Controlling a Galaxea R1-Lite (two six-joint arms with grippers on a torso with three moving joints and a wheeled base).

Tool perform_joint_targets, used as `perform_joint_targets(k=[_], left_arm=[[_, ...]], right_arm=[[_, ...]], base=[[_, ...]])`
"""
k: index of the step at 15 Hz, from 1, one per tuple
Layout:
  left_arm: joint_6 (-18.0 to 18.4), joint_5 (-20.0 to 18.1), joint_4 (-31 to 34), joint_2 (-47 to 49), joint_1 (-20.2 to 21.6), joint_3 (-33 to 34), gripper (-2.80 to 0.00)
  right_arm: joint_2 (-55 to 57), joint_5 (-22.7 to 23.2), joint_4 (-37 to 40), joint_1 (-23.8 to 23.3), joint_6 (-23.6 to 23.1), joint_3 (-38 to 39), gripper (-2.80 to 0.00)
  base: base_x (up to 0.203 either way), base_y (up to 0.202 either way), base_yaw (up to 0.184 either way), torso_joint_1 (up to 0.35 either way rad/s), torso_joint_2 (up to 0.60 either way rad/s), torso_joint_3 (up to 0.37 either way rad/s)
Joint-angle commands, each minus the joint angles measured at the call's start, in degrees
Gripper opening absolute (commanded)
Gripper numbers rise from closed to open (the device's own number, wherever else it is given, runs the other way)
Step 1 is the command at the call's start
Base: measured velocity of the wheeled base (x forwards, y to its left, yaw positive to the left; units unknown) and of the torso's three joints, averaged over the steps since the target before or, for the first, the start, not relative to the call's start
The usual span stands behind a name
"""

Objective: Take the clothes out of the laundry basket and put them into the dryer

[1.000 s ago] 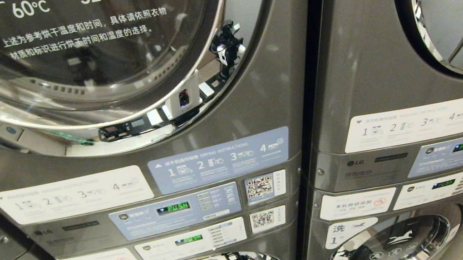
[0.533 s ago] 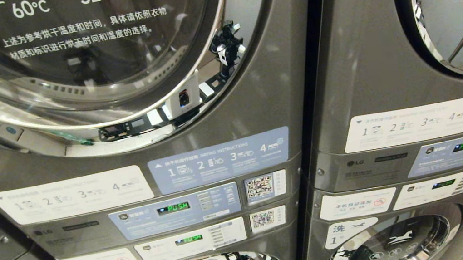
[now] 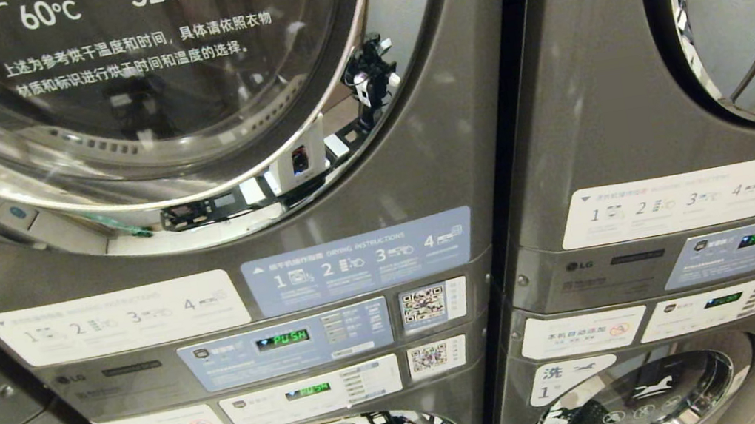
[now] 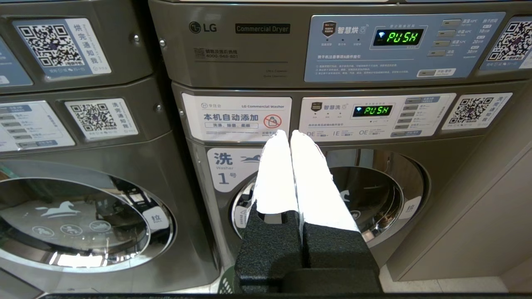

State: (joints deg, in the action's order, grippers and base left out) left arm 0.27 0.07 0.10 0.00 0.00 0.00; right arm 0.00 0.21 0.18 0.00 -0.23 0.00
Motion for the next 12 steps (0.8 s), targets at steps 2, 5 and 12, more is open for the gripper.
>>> perform_joint_targets(k=[2,5,12], left_arm=[[0.0,0.01,-0.01,0.08,0.0,0.09,-2.8],[0.0,0.01,-0.01,0.03,0.0,0.09,-2.8],[0.0,0.01,-0.01,0.0,0.0,0.09,-2.8]], right_arm=[[0.01,0.05,-0.01,0.0,-0.03,0.0,-2.8],[0.0,-0.03,-0.01,0.0,-0.03,0.0,-2.8],[0.0,-0.03,-0.01,0.0,-0.03,0.0,-2.8]], base=[[0.0,0.0,0.0,0.0,0.0,0.0],[0.0,0.0,0.0,0.0,0.0,0.0],[0.0,0.0,0.0,0.0,0.0,0.0]])
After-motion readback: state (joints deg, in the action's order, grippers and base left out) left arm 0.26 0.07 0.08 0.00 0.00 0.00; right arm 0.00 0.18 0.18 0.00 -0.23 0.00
